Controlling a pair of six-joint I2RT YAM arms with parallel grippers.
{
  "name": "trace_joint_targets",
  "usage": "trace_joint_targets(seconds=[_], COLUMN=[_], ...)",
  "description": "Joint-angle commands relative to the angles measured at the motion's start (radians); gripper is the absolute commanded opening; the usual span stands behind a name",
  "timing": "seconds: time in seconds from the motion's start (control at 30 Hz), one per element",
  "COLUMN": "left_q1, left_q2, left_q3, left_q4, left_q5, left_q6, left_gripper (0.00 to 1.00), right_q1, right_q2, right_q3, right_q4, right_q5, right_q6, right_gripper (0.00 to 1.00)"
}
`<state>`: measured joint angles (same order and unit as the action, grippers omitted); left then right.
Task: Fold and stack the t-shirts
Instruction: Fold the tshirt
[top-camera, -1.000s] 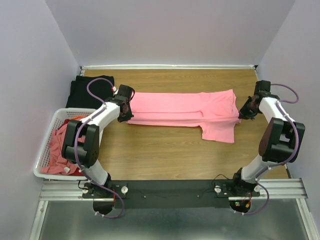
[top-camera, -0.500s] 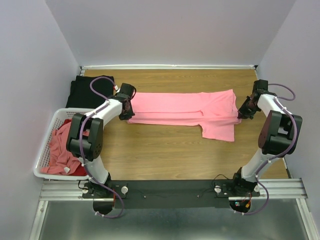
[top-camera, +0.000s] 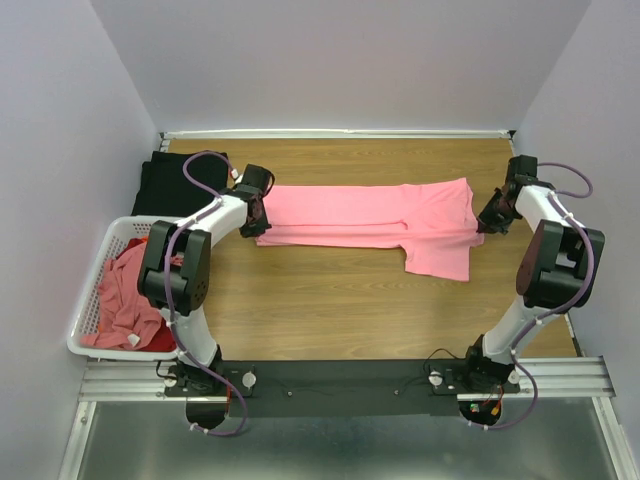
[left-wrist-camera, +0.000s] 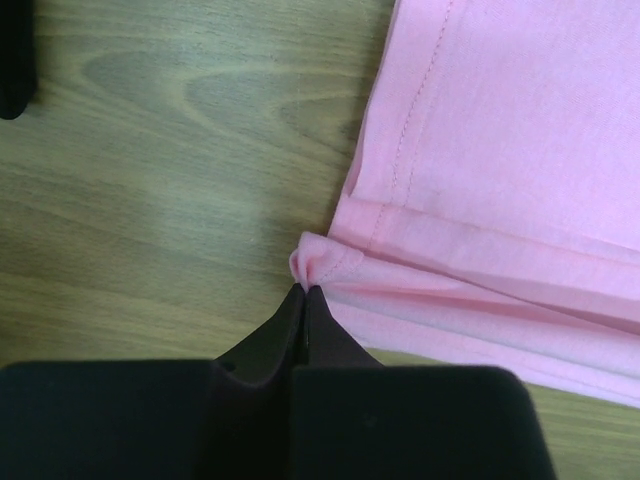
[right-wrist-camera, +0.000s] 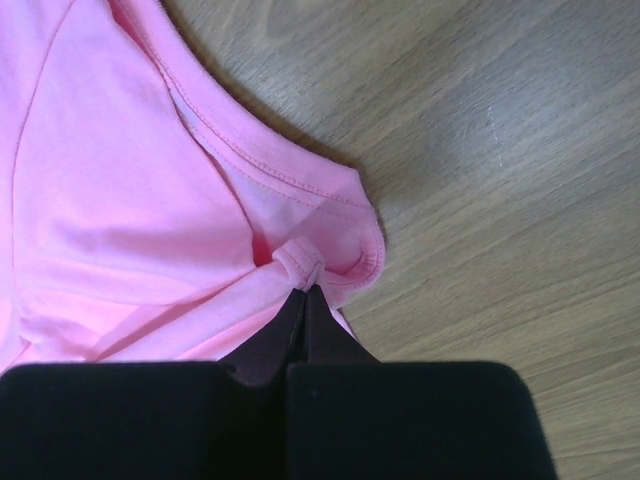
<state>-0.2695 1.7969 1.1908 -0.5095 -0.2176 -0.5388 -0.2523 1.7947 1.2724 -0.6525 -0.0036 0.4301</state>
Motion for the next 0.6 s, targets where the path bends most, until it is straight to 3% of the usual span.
trace_joint_targets(seconds=[0.0, 0.17, 0.2, 0.23, 0.33, 0.37, 0.47, 0.57], left_q1=[0.009, 0.007, 0.007, 0.007, 0.007, 0.007, 0.007, -0.005], left_q2=[0.036, 0.036, 0.032, 0.025, -0.019, -0.052, -0.144, -0.235], left_q3=[0.024, 0.03, 0.033, 0.033, 0.026, 0.015, -0.034, -0.094], left_q4=[0.029, 0.051, 0.052, 0.052, 0.048, 0.046, 0.049, 0.046], left_q5=[-0.058, -0.062, -0.06, -0.06, -0.06, -0.06, -0.063, -0.06], left_q6=[-0.001, -0.013, -0.013, -0.013, -0.004, -0.006, -0.006, -0.006], left_gripper=[0.0, 0.0, 0.05, 0.09, 0.27, 0.31, 0.59, 0.71], right_q1=[0.001, 0.002, 0.002, 0.004, 0.01, 0.011, 0.016, 0.027], right_q2=[0.041, 0.048, 0.037, 0.037, -0.01, -0.049, -0.133, -0.214], right_q3=[0.022, 0.016, 0.015, 0.013, -0.011, -0.022, -0.088, -0.183], right_q4=[0.019, 0.031, 0.033, 0.033, 0.03, 0.03, 0.021, 0.001], right_q5=[0.04, 0.037, 0.039, 0.04, 0.044, 0.04, 0.025, 0.008], right_q6=[0.013, 0.022, 0.021, 0.021, 0.01, 0.006, 0.004, 0.001], right_gripper=[0.01, 0.08, 0.18, 0.18, 0.46, 0.5, 0.59, 0.61])
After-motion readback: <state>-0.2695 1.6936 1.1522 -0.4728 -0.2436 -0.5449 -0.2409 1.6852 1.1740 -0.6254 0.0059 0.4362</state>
